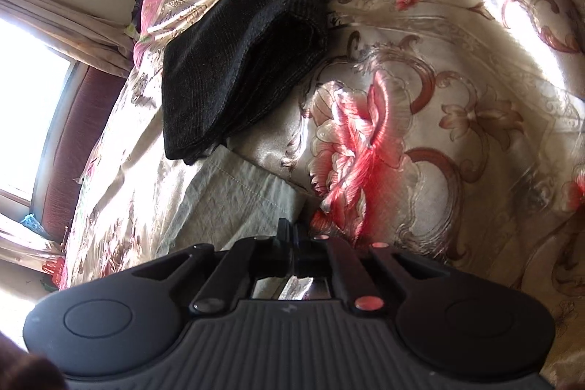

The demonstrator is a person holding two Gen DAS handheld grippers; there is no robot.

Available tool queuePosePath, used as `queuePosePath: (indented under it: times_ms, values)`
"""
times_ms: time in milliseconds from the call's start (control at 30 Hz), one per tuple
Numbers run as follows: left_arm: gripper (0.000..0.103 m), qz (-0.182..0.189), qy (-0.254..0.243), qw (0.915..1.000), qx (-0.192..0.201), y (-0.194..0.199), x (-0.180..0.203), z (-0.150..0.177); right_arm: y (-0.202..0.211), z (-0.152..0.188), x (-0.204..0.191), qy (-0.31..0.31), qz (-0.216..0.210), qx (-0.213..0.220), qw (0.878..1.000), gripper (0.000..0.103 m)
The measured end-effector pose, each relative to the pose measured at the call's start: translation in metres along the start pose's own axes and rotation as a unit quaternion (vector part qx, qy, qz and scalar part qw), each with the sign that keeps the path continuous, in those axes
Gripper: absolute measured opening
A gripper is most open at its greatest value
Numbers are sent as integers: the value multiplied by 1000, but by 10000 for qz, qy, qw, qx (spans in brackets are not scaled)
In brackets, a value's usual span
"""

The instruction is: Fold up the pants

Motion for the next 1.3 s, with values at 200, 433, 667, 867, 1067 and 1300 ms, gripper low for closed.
queuePosePath:
  times_ms: [200, 433, 667, 867, 1067, 1300]
  values:
    - [41, 16, -59, 10000, 28, 3, 3, 1, 6, 2, -11, 30, 136, -246, 9996, 24]
    - [41, 20, 5, 10000, 62, 5, 5, 5, -11, 7, -19, 218, 407, -515, 9976, 35]
    - [41, -70, 116, 9998, 176, 10, 1, 2, -25, 9, -20, 97, 222, -487, 9985, 44]
    - [41, -228, 273, 9992, 184, 16, -14, 0, -27, 21, -18, 359, -256, -467, 9979, 33]
    - [41, -462, 488, 9977, 3, 12, -29, -4, -34, 22, -23, 347, -506, -382, 9974, 4]
    - [49, -427, 431, 9980, 188, 17, -24, -17, 38, -16, -13, -55, -1386, 272, 9900, 3]
Point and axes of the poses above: each gripper's, at about its wrist camera, not at the fingertips, and y roughly against the way its jaws point, x to its right, z to its underside, the point moved 2 cm from there along -y, roughly the way its jaws point, and after that the axes turned 10 degrees about -y, right-handed, at the moved point
